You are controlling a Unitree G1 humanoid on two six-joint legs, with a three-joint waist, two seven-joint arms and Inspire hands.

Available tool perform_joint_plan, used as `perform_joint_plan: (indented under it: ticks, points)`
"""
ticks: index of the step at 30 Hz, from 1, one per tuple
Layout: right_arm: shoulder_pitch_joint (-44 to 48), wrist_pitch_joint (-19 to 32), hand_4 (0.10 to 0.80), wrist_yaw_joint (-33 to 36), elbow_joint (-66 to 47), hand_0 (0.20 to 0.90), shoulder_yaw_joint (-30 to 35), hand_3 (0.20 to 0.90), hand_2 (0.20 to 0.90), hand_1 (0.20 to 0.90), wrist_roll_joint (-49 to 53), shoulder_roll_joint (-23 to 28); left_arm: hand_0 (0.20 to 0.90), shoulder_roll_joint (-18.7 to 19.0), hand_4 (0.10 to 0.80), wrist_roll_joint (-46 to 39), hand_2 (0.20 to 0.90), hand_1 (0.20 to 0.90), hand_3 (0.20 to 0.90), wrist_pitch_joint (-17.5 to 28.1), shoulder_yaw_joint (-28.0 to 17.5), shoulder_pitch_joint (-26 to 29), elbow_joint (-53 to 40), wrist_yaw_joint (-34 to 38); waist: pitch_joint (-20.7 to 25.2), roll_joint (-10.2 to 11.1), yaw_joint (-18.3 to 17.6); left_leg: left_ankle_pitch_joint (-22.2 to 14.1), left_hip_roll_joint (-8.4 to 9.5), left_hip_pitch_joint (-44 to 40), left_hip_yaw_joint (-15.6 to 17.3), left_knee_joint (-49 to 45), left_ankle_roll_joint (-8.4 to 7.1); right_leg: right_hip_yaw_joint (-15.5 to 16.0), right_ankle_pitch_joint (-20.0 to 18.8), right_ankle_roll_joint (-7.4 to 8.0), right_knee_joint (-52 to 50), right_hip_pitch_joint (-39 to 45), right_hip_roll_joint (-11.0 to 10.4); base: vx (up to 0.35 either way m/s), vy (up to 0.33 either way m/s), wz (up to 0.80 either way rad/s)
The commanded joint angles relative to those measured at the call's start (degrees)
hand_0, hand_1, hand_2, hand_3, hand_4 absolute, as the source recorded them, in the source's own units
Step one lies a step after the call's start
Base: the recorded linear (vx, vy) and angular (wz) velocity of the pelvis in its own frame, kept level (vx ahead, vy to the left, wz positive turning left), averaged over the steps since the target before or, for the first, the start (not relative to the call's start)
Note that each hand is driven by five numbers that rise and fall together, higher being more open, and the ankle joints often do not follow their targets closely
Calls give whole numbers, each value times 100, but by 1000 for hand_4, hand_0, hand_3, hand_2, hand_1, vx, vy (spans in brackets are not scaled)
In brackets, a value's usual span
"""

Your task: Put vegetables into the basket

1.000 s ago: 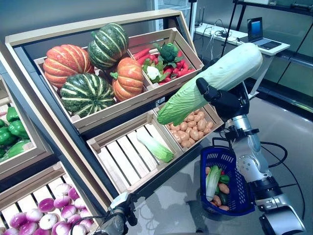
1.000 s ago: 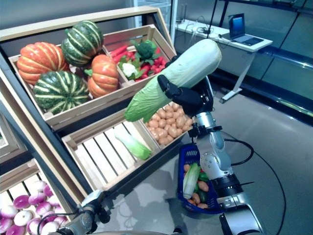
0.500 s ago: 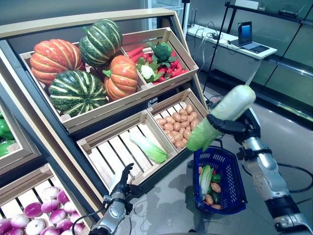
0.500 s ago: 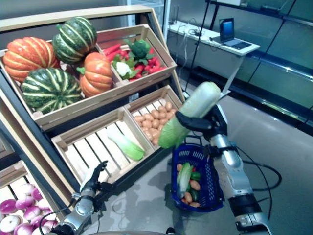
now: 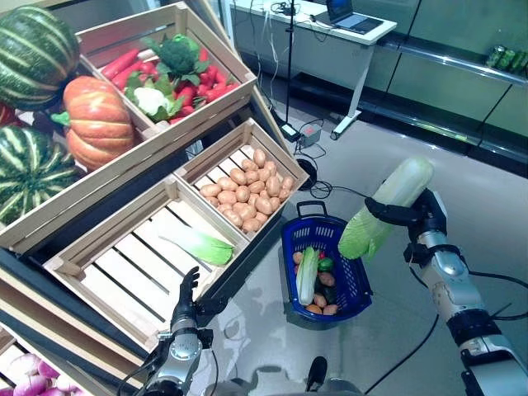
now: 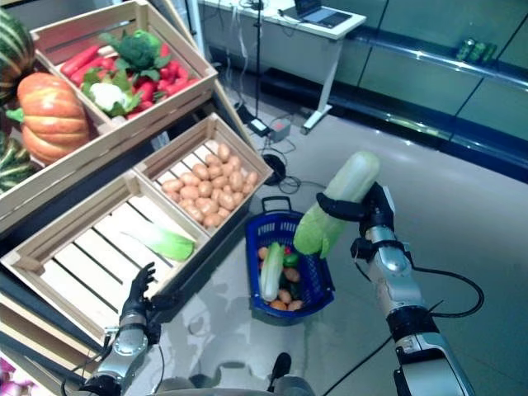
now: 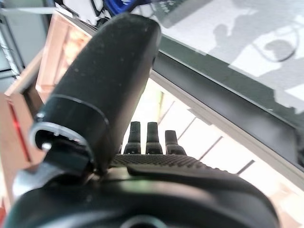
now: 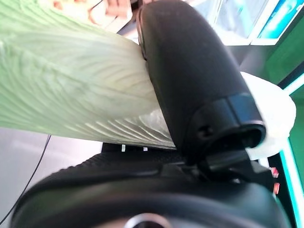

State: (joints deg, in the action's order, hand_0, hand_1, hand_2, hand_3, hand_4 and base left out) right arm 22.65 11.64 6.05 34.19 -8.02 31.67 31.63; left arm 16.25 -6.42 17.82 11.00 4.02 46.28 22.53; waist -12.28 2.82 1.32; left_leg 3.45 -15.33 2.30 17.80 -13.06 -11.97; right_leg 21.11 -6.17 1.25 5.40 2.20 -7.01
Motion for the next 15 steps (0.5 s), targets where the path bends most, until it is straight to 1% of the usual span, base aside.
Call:
perform_joint_plan:
  ticks: [1,2,3,4,5,6,7,8,10,11,12,13,15]
  points:
    - [969,569,400,567,-132,300,-135,300,300,300,-285,300,900,314,800,-79,900,900,900,497,265,298,-816,81,310,-25,339,264,179,300,-191,933,181,-183,404,750,-40,741,-377,158,207,-16]
    - [1033,545,400,639,-63,300,-150,300,300,300,-309,324,900,354,800,-45,900,900,900,479,312,362,-848,85,314,-29,399,280,232,320,-331,1091,199,-163,440,773,-40,746,-395,118,139,-20]
    - [1026,433,400,734,5,300,-138,300,300,300,-257,326,900,388,800,-46,900,900,900,444,330,423,-797,91,346,5,382,178,309,277,-293,1033,250,-102,427,802,-40,764,-449,109,122,-46]
    - [962,353,400,800,-13,300,-91,300,300,300,-258,315,900,442,800,-127,900,900,900,427,327,475,-806,62,356,21,359,101,297,277,-186,942,316,-8,497,790,-192,790,-484,77,75,-53]
    - [922,345,400,843,-11,300,-71,300,300,300,-270,301,900,473,800,-131,900,900,900,435,330,504,-809,38,354,17,356,76,281,274,-142,920,345,40,561,784,-331,773,-505,89,23,-54]
    - [832,378,400,905,85,300,-12,300,300,300,-247,264,900,581,800,2,900,900,900,460,373,563,-850,-20,337,-7,373,17,238,244,-83,865,412,163,726,784,-782,691,-567,101,-2,-42]
    - [807,381,400,912,127,300,9,300,300,300,-202,251,900,617,800,86,900,900,900,465,393,574,-868,-25,308,0,392,-24,237,208,-70,834,425,174,829,793,-967,649,-613,132,-72,-30]
    - [820,525,400,854,438,300,62,300,300,300,17,198,900,748,800,219,900,900,900,443,532,655,-871,23,217,-40,419,-129,233,145,-190,681,457,186,796,853,-1355,363,-762,94,-161,-20]
    - [1033,744,400,707,868,300,16,300,300,300,142,108,900,886,800,126,900,900,900,445,634,876,-803,109,27,-74,463,-278,182,118,-374,422,364,125,609,909,-1437,-1,-1111,48,-206,-1]
    - [1079,759,400,692,916,300,4,300,300,300,141,95,900,902,800,124,900,900,900,464,634,914,-792,127,2,-78,468,-305,168,139,-398,368,346,100,585,915,-1443,-47,-1147,-174,-211,12]
    - [1521,751,400,591,1217,300,-126,300,300,300,164,206,900,978,800,-43,900,900,900,542,724,1235,-819,287,-191,-165,499,-464,-1,588,-489,-198,332,17,857,835,-1669,-270,-1064,-281,-184,20]
    - [1782,690,400,553,1306,300,-222,300,300,300,193,282,900,993,800,-164,900,900,900,561,753,1392,-914,443,-316,-213,506,-523,-68,890,-556,-525,323,-13,920,801,-1886,-483,-1108,-362,-174,22]
    - [2158,736,400,372,1562,300,-344,300,300,300,274,379,900,940,800,-253,900,900,900,692,810,1629,-973,707,-505,-299,491,-619,-136,1369,-744,-945,300,-175,1115,722,-2388,-933,-1146,-224,-38,13]
